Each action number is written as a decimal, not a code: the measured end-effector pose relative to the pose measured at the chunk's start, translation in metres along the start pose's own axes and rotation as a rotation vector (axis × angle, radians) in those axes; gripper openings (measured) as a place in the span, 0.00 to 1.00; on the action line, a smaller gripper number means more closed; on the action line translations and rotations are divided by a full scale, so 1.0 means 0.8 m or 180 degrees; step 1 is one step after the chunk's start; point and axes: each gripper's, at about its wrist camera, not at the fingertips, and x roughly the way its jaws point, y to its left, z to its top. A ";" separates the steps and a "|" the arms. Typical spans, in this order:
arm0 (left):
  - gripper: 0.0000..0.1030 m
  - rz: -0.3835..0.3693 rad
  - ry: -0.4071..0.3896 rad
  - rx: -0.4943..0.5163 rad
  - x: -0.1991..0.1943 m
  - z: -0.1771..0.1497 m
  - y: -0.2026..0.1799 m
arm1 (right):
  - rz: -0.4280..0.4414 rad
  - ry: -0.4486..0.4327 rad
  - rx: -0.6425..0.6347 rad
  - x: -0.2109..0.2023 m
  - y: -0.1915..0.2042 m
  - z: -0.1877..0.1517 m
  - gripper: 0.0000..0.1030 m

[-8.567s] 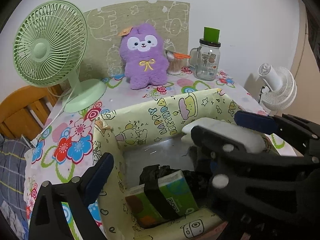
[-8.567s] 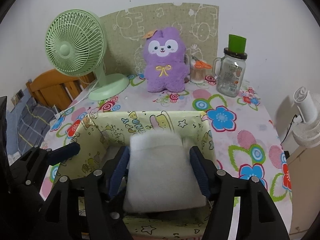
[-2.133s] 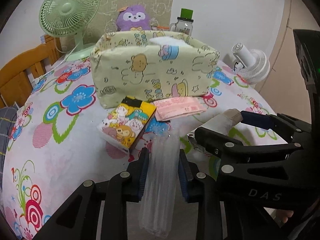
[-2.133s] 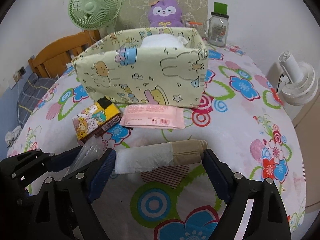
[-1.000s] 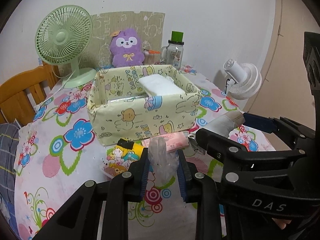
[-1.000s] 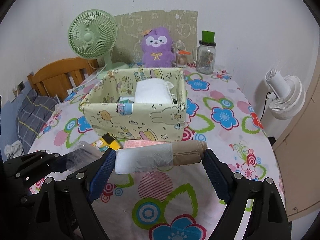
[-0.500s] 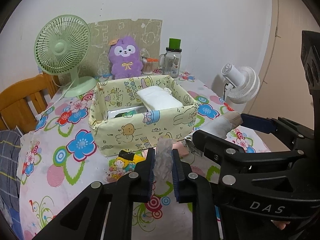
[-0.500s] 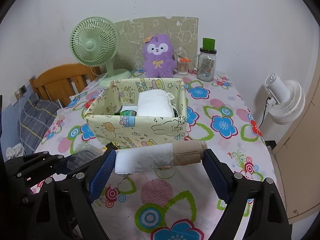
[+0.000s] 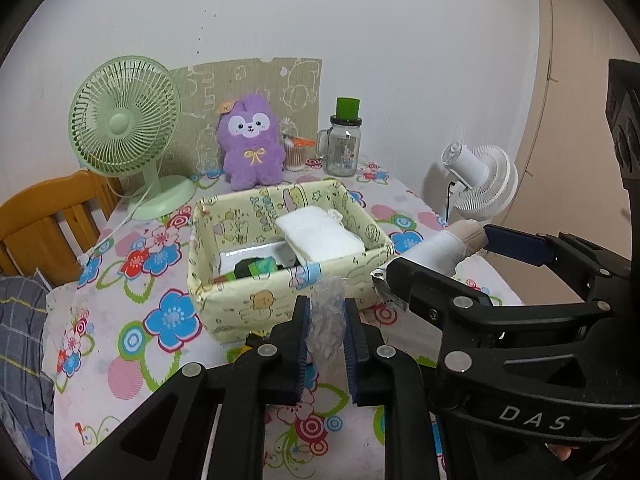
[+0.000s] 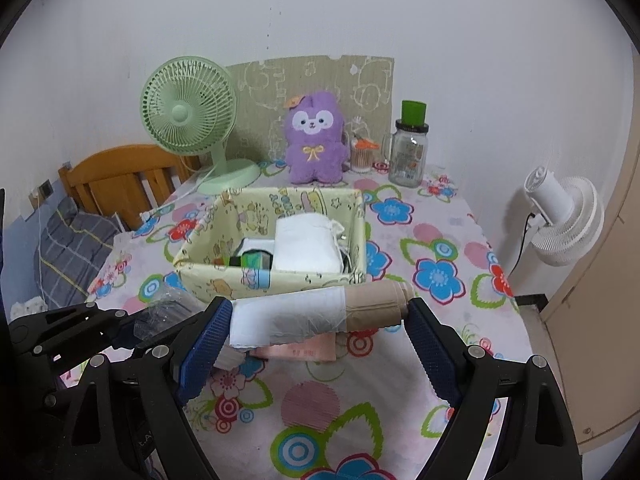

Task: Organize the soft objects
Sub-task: 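Lift the clear packet with the left tool while the right carries the roll, then release the clear packet into the yellow box with the left tool while the right drops the roll, then withdraw both open tools from the yellow box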

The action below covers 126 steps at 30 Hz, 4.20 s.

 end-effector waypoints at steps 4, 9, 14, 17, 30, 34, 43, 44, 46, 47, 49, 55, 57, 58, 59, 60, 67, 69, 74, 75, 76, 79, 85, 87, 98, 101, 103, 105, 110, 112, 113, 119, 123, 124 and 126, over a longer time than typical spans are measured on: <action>0.14 0.0039 -0.0057 0.0046 -0.003 0.009 0.000 | -0.0018 -0.0064 -0.0033 -0.004 0.002 0.011 0.87; 0.14 0.0051 -0.0101 0.0063 -0.006 0.020 0.002 | -0.0023 -0.0116 -0.0042 -0.006 0.004 0.021 0.87; 0.14 0.0057 -0.0151 0.0071 -0.008 0.034 0.006 | -0.0012 -0.0181 -0.0044 -0.008 0.003 0.034 0.87; 0.14 0.0055 -0.0163 0.0071 -0.007 0.041 0.007 | -0.0011 -0.0221 -0.0050 -0.009 0.003 0.041 0.87; 0.14 0.0112 -0.0214 0.0121 -0.002 0.065 0.015 | 0.0002 -0.0330 -0.0037 -0.005 0.002 0.065 0.87; 0.14 0.0110 -0.0211 0.0122 0.004 0.070 0.017 | -0.0006 -0.0337 -0.0020 0.002 -0.001 0.072 0.87; 0.14 0.0087 -0.0186 0.0143 0.022 0.083 0.024 | -0.0016 -0.0337 0.0007 0.018 -0.002 0.083 0.87; 0.14 0.0083 -0.0182 0.0146 0.025 0.084 0.024 | -0.0015 -0.0333 0.0018 0.020 -0.003 0.084 0.87; 0.14 0.0076 -0.0175 0.0152 0.030 0.086 0.026 | -0.0013 -0.0325 0.0031 0.024 -0.005 0.086 0.87; 0.14 0.0063 -0.0168 0.0148 0.033 0.087 0.027 | -0.0013 -0.0319 0.0036 0.027 -0.005 0.087 0.87; 0.14 0.0022 -0.0149 0.0113 0.037 0.088 0.031 | -0.0014 -0.0312 0.0037 0.031 -0.006 0.090 0.87; 0.14 -0.0013 -0.0096 0.0083 0.054 0.093 0.038 | -0.0012 -0.0281 0.0030 0.046 -0.008 0.097 0.87; 0.14 -0.0006 -0.0076 0.0080 0.059 0.094 0.039 | 0.0007 -0.0250 0.0050 0.054 -0.009 0.099 0.87; 0.14 -0.0007 -0.0056 0.0076 0.063 0.094 0.040 | 0.0014 -0.0237 0.0055 0.058 -0.009 0.100 0.87; 0.14 -0.0001 -0.0038 0.0070 0.066 0.094 0.041 | 0.0021 -0.0225 0.0058 0.061 -0.010 0.100 0.87; 0.14 0.0003 -0.0026 0.0070 0.069 0.094 0.041 | 0.0029 -0.0208 0.0059 0.064 -0.010 0.101 0.87; 0.22 0.0071 0.0078 0.0025 0.092 0.092 0.050 | 0.0120 -0.0074 0.0039 0.092 -0.010 0.102 0.87; 0.27 0.0085 0.0113 -0.0001 0.101 0.090 0.054 | 0.0137 -0.0035 0.0033 0.101 -0.009 0.103 0.87; 0.31 0.0117 0.0271 -0.0083 0.124 0.082 0.065 | 0.0172 0.0053 0.0022 0.121 -0.008 0.103 0.87; 0.33 0.0120 0.0292 -0.0091 0.127 0.081 0.067 | 0.0178 0.0070 0.0017 0.125 -0.008 0.103 0.87; 0.35 0.0125 0.0311 -0.0095 0.130 0.080 0.068 | 0.0181 0.0089 0.0014 0.129 -0.007 0.103 0.87; 0.44 0.0132 0.0360 -0.0091 0.138 0.077 0.071 | 0.0189 0.0141 0.0016 0.140 -0.008 0.103 0.87; 0.57 0.0133 0.0401 -0.0124 0.143 0.075 0.075 | 0.0211 0.0202 0.0005 0.158 -0.005 0.101 0.87; 0.59 0.0120 0.0417 -0.0134 0.146 0.074 0.077 | 0.0217 0.0222 -0.0012 0.162 -0.003 0.101 0.87; 0.78 0.0185 0.0381 -0.0117 0.139 0.070 0.078 | 0.0300 0.0388 -0.0061 0.177 0.005 0.096 0.88; 0.78 0.0184 0.0373 -0.0106 0.137 0.069 0.076 | 0.0293 0.0398 -0.0048 0.176 0.005 0.092 0.89; 0.78 0.0184 0.0364 -0.0097 0.134 0.068 0.074 | 0.0306 0.0401 -0.0039 0.173 0.004 0.090 0.90; 0.79 0.0190 0.0350 -0.0090 0.130 0.067 0.073 | 0.0330 0.0411 -0.0025 0.171 0.003 0.089 0.90; 0.81 0.0205 0.0326 -0.0067 0.124 0.064 0.070 | 0.0309 0.0380 -0.0001 0.160 0.002 0.085 0.92; 0.81 0.0216 0.0320 -0.0049 0.122 0.062 0.069 | 0.0306 0.0374 0.0000 0.157 0.002 0.084 0.92; 0.82 0.0225 0.0315 -0.0042 0.120 0.062 0.068 | 0.0303 0.0370 0.0001 0.155 0.002 0.083 0.92; 0.85 0.0253 0.0279 -0.0025 0.108 0.056 0.066 | 0.0305 0.0354 0.0003 0.146 0.002 0.080 0.92; 0.85 0.0269 0.0279 -0.0019 0.102 0.049 0.066 | 0.0295 0.0334 -0.0040 0.138 0.007 0.076 0.92; 0.85 0.0277 0.0281 -0.0018 0.101 0.047 0.066 | 0.0296 0.0333 -0.0044 0.137 0.007 0.075 0.92; 0.86 0.0289 0.0288 -0.0028 0.098 0.043 0.066 | 0.0299 0.0327 -0.0050 0.134 0.009 0.073 0.92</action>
